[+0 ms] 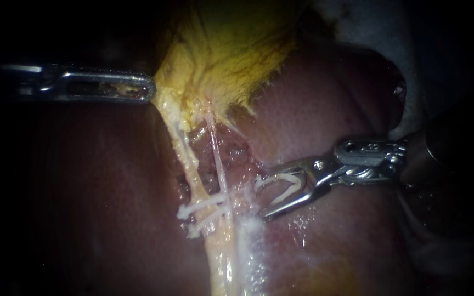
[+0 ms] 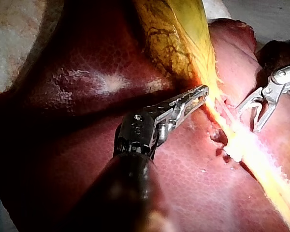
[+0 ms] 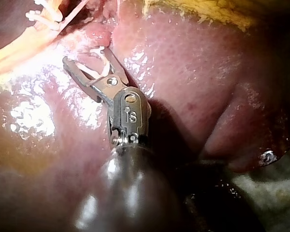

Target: Clipping third clip left tube

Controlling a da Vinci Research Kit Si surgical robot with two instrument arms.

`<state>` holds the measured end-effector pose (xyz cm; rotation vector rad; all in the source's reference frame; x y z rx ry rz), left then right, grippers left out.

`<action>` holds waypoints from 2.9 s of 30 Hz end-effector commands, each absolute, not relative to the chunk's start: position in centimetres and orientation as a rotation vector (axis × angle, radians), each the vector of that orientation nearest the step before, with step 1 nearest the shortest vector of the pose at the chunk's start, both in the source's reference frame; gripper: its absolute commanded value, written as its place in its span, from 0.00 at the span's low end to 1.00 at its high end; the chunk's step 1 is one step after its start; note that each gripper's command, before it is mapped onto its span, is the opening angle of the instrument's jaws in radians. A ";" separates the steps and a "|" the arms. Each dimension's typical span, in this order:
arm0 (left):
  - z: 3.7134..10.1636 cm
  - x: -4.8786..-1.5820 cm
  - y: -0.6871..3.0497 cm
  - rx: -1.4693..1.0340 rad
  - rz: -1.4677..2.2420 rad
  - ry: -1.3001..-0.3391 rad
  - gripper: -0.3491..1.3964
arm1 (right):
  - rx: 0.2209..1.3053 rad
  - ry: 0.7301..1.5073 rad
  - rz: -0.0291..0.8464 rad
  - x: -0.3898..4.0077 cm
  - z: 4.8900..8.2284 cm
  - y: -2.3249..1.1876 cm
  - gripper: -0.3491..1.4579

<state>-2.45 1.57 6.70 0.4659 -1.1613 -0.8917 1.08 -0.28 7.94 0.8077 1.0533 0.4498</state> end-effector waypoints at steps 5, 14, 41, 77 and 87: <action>6.71 -2.45 1.57 0.466 -0.892 -1.161 0.00 | 0.814 1.053 0.450 1.05 7.84 -0.27 0.49; 6.72 -2.45 1.57 0.465 -0.891 -1.161 0.00 | 0.836 1.053 0.468 0.97 7.30 -0.15 0.49; 6.75 -2.48 1.55 0.461 -0.891 -1.162 0.00 | 0.863 1.108 0.524 1.56 6.72 0.04 0.47; 6.79 -2.49 1.52 0.458 -0.890 -1.162 0.00 | 0.940 1.116 0.557 2.13 7.79 -0.18 0.47; 6.82 -2.51 1.50 0.455 -0.890 -1.162 0.00 | 1.072 1.227 0.539 2.33 7.73 -0.22 0.47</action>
